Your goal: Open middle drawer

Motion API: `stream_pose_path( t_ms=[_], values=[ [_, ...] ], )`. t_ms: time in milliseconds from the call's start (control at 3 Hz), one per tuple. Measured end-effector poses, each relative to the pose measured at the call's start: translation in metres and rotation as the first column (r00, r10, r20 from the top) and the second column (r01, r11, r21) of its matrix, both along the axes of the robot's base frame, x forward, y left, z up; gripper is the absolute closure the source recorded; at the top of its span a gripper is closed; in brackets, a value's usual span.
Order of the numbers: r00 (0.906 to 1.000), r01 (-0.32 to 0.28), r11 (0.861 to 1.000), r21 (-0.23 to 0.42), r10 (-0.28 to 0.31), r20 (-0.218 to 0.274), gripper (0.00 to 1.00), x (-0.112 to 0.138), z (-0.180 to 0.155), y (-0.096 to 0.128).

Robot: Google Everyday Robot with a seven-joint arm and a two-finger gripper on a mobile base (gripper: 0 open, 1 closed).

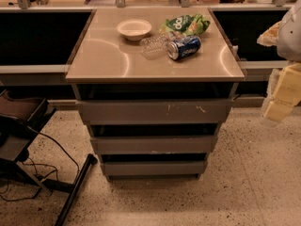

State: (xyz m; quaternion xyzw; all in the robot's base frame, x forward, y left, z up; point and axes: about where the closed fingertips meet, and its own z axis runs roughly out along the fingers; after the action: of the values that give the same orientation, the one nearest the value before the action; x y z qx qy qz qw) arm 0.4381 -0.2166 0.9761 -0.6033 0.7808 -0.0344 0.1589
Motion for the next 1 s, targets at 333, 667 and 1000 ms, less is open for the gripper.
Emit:
stream_pose_path(
  t_ms=[333,667,1000],
  values=[
    [1.0000,0.001,1.000,-0.004,-0.001,0.008,0.00,0.000,-0.008,0.004],
    [0.9992,-0.029,0.999,0.026,0.030,-0.026,0.00,0.007,-0.052,0.022],
    [0.9907,-0.093,0.994,0.065,0.099,-0.093,0.00,0.016,-0.116,0.059]
  ],
)
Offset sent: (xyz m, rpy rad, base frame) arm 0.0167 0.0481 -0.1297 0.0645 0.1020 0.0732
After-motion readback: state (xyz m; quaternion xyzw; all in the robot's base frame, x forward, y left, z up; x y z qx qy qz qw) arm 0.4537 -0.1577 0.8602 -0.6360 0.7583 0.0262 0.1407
